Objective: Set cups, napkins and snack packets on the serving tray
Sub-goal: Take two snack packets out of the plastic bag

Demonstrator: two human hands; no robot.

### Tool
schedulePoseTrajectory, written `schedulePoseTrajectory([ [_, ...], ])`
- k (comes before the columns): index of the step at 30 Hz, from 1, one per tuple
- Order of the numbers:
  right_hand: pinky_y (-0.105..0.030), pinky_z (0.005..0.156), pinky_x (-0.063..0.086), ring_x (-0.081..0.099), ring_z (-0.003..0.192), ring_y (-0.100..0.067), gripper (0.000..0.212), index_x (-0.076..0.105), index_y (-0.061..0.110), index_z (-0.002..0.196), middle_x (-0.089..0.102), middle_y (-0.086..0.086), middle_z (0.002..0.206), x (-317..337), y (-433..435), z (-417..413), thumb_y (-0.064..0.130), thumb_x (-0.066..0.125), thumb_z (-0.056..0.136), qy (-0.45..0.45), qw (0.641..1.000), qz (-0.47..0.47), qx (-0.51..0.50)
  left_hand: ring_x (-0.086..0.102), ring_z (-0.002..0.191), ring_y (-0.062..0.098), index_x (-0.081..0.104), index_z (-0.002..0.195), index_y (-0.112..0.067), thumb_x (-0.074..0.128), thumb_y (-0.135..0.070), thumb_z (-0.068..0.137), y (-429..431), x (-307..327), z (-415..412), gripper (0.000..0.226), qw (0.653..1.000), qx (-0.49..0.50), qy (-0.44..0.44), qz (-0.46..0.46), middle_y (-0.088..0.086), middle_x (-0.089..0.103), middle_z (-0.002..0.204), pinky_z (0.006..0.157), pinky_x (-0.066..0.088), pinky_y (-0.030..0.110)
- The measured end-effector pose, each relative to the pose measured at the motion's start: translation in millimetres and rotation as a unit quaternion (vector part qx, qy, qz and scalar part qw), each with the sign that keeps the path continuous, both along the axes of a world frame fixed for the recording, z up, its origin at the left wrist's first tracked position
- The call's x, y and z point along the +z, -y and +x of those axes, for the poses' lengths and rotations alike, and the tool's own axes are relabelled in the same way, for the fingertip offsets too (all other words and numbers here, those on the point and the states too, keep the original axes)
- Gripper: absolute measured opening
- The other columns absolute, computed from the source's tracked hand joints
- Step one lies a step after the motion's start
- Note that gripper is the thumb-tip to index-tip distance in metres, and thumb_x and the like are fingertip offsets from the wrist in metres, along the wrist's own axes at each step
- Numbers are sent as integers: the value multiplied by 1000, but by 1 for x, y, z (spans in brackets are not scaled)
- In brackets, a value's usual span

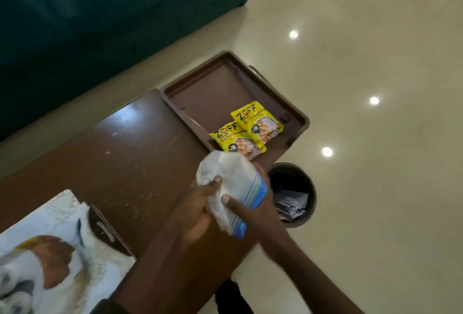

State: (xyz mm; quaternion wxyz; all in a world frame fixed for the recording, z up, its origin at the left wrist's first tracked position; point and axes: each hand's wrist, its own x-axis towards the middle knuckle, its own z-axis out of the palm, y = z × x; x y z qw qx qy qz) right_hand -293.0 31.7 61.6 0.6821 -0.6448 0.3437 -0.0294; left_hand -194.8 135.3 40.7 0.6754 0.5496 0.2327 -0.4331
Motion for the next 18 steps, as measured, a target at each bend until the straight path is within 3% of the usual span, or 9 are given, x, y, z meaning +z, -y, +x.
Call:
schedulePoseTrajectory([
  [3,-47,98,52,66,111,-16,44,59,39,120,70,2,119,-12,2,-31,19,73,84,-12,998,39,-48,68,61,9,61,95,-12,67,-21,87,30,-10,-29,13,992,-110,10,66,-1,67,77,49,52,23],
  [5,-28,90,56,67,104,-12,42,59,39,115,71,10,111,-21,14,-51,16,73,83,-46,994,-38,-88,65,68,8,55,99,-16,68,-16,86,39,-13,-41,18,982,-169,24,75,-3,64,81,53,54,23],
  [7,-9,74,52,64,93,-8,45,54,42,112,65,20,103,-28,34,-67,17,74,81,-99,980,-112,-128,68,93,16,56,108,-18,70,-14,85,42,-16,-49,27,972,-232,36,32,2,69,104,78,59,34],
  [9,-17,71,49,61,90,-12,47,51,34,123,63,12,102,-36,58,-83,21,72,83,-165,956,-175,-166,63,109,18,56,119,-25,71,-20,84,42,-15,-48,38,962,-272,25,17,-1,66,119,96,51,41],
  [13,-35,64,54,60,74,-16,53,38,26,126,64,-7,104,-69,105,-102,21,65,82,-269,915,-233,-188,65,109,20,59,119,-22,68,-23,86,47,-17,-37,34,961,-277,17,10,5,67,120,98,51,43],
  [15,-46,76,56,62,85,-28,63,33,23,131,62,-11,111,-91,124,-97,23,66,78,-324,903,-224,-171,67,107,21,60,117,-23,68,-26,84,47,-18,-31,34,960,-278,26,15,6,68,119,97,52,43],
  [18,-48,94,49,55,116,-38,91,26,18,142,53,-16,132,-123,149,-82,28,80,70,-336,909,-206,-133,68,105,21,61,116,-24,72,-37,71,43,-21,-24,48,962,-270,40,14,4,69,117,91,55,42],
])
